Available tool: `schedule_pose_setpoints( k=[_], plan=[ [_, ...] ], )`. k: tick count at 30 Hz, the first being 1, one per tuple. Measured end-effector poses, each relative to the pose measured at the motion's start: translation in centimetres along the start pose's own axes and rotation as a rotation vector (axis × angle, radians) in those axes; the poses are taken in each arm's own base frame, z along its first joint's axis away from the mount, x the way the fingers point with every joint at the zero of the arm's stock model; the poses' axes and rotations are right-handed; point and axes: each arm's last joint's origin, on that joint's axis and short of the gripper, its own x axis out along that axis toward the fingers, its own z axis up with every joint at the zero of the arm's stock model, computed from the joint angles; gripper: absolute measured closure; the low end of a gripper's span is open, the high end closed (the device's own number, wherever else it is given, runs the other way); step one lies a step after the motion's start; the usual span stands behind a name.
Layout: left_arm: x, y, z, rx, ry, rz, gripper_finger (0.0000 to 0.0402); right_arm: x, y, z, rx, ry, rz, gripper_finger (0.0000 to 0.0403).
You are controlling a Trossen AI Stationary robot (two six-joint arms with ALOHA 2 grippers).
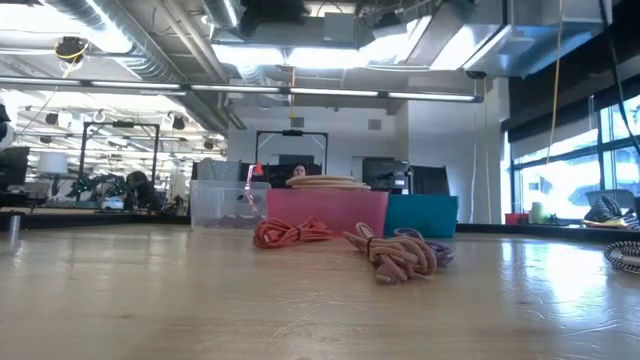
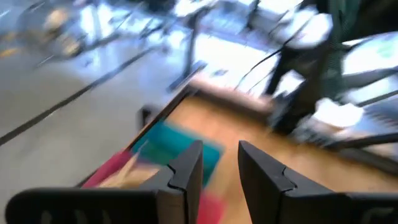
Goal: Pick & Place USB Port
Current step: Put the blue charger cable into the transparent bin
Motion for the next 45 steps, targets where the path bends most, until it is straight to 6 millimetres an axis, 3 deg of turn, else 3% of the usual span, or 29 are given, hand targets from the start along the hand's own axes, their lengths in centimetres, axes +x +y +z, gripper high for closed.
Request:
schedule_pose_setpoints(
  k=[5, 10, 17, 23, 35, 41, 45],
  plan=[
    [0.9, -1.3, 2.5, 0.038, -0.274, -0.272, 0.0306, -1.7, 1.0, 4.3, -0.106, -0.256, 0.196, 0.0385],
    [2.0, -2.1, 4.1, 0.049, -0.492, -0.471, 0.0302, -0.9, 1.5, 5.9, -0.157, -0.301, 0.232, 0.0385],
    [4.8, -2.3, 2.8, -0.009, -0.418, -0.556, 0.0302, 2.3, 2.8, 6.6, -0.220, -0.235, 0.298, 0.0385],
    [5.7, -3.0, 2.1, 0.021, -0.391, -0.579, 0.0301, 4.4, 3.9, 6.9, -0.273, -0.198, 0.321, 0.0385],
    [5.6, -3.6, 2.1, 0.024, -0.390, -0.592, 0.0230, 4.5, 3.8, 7.8, -0.263, -0.230, 0.354, 0.0385],
    [5.5, -3.6, 2.2, 0.029, -0.413, -0.597, 0.0234, 5.3, 4.3, 7.8, -0.252, -0.219, 0.383, 0.0385],
    [5.5, -3.7, 2.2, 0.056, -0.416, -0.603, 0.0262, 5.7, 4.5, 7.8, -0.255, -0.220, 0.399, 0.0385]
  ],
)
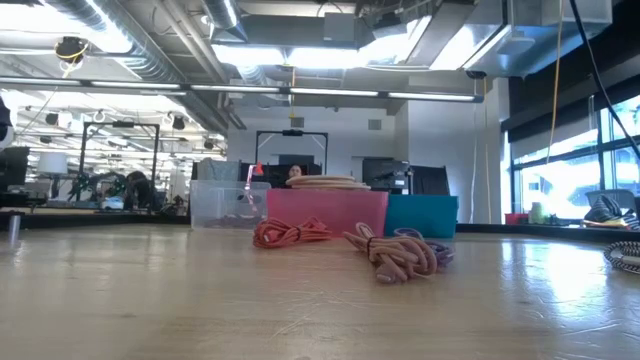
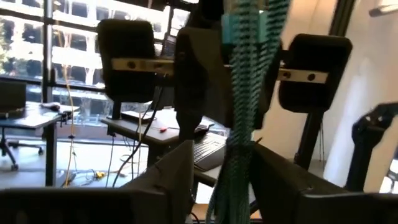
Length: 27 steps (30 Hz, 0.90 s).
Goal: Pick & Place USB Port
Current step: Put the blue charger cable into the transparent bin
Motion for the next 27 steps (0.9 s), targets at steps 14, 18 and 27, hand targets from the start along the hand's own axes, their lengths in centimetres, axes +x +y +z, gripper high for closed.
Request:
schedule_pose_setpoints(
  k=[14, 18, 27],
  plan=[
    [-0.1, -0.1, -0.1, 0.024, 0.022, -0.065, 0.0380, 0.5, -0.2, -0.2, -0.050, 0.013, -0.003, 0.0342],
    [-0.1, 0.0, -0.1, 0.021, 0.022, -0.067, 0.0380, 0.5, -0.7, -0.4, -0.054, 0.042, -0.024, 0.0274],
    [-0.3, 0.3, 0.1, 0.011, 0.009, -0.030, 0.0380, -4.2, -2.4, -0.5, -0.091, 0.194, -0.334, 0.0164]
  ],
)
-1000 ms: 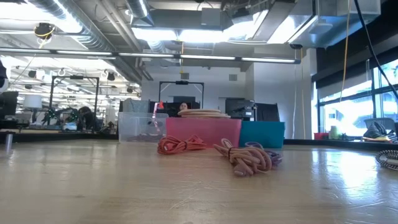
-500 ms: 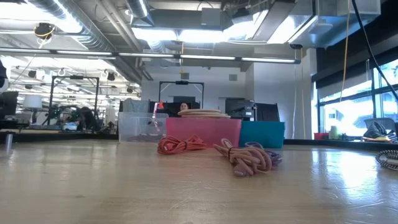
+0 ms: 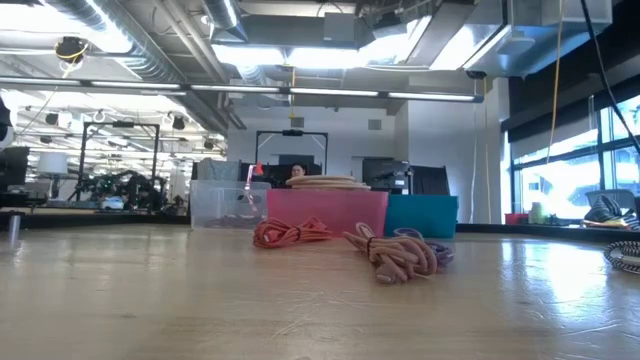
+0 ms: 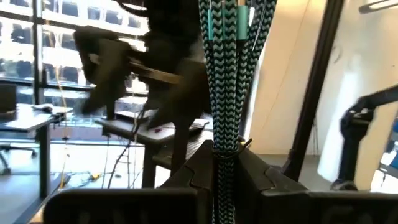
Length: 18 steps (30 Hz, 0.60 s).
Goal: Pick & Place USB Port
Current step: Put the blue charger cable into the transparent bin
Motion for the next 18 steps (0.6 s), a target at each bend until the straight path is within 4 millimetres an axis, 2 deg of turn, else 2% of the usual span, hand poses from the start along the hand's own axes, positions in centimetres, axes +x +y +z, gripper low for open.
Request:
schedule_pose_setpoints(
  k=[5, 9, 14, 18],
  plan=[
    [-0.3, 0.6, 0.0, -0.009, 0.006, 0.019, 0.0380, -4.6, -1.9, -0.5, 0.053, 0.074, -0.198, 0.0152],
    [-0.7, 1.5, 0.0, -0.037, 0.025, 0.060, 0.0380, -7.0, -2.9, -1.5, 0.119, 0.128, -0.264, 0.0156],
    [-1.6, 3.1, 0.1, -0.083, 0.081, 0.195, 0.0380, -8.6, -3.4, -2.8, 0.177, 0.204, -0.288, 0.0164],
    [-2.4, 4.0, 1.9, -0.058, 0.171, 0.427, 0.0380, -8.7, -3.5, -3.1, 0.187, 0.231, -0.298, 0.0170]
  ],
)
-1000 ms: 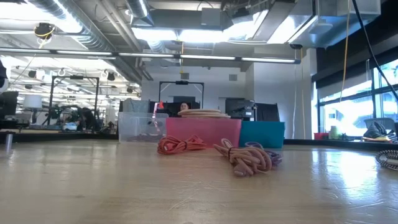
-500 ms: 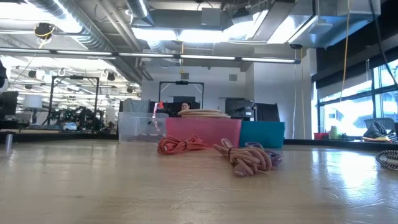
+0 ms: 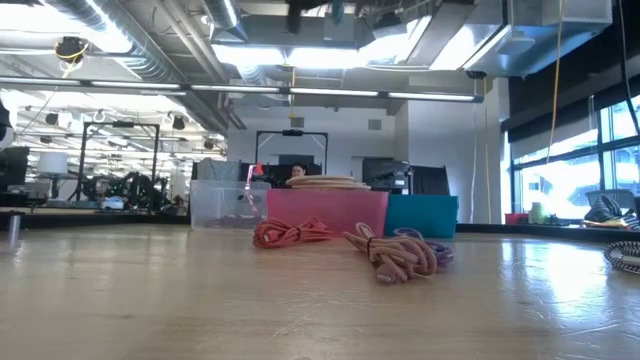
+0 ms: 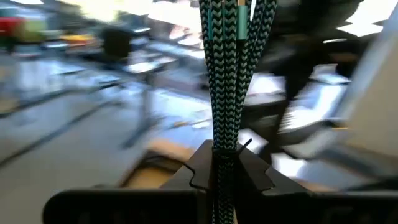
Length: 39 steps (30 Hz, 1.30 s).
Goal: Pick & Place USB Port
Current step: Put the blue charger cable into the transparent bin
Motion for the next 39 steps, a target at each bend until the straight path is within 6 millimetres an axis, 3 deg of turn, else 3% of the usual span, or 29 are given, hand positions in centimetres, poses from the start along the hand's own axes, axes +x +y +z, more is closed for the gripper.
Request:
schedule_pose_setpoints(
  k=[7, 11, 15, 20, 25, 33, 39],
  plan=[
    [-2.7, 1.7, 4.2, -0.050, 0.050, 0.427, 0.0380, 0.6, 0.4, 0.3, -0.008, 0.002, -0.013, 0.0178],
    [-4.2, 4.1, 4.7, -0.101, 0.085, 0.611, 0.0380, 1.0, 0.8, 0.4, -0.015, 0.011, -0.017, 0.0178],
    [-4.4, 7.5, 4.4, -0.225, 0.123, 0.670, 0.0380, 1.6, 1.3, 0.7, -0.037, 0.012, -0.019, 0.0179],
    [-3.1, 11.2, 1.4, -0.358, 0.312, 0.723, 0.0380, 2.4, 1.9, 0.9, -0.050, 0.030, -0.014, 0.0179],
    [-1.4, 13.1, -2.3, -0.438, 0.504, 0.793, 0.0380, 2.6, 2.1, 0.8, -0.061, 0.055, -0.006, 0.0179],
    [-0.5, 15.0, -7.8, -0.558, 0.835, 0.928, 0.0380, 2.6, 1.9, 0.5, -0.073, 0.081, -0.016, 0.0179],
    [-0.7, 15.2, -11.3, -0.648, 0.935, 0.950, 0.0380, 2.6, 1.8, 0.3, -0.084, 0.101, -0.023, 0.0179]
  ],
)
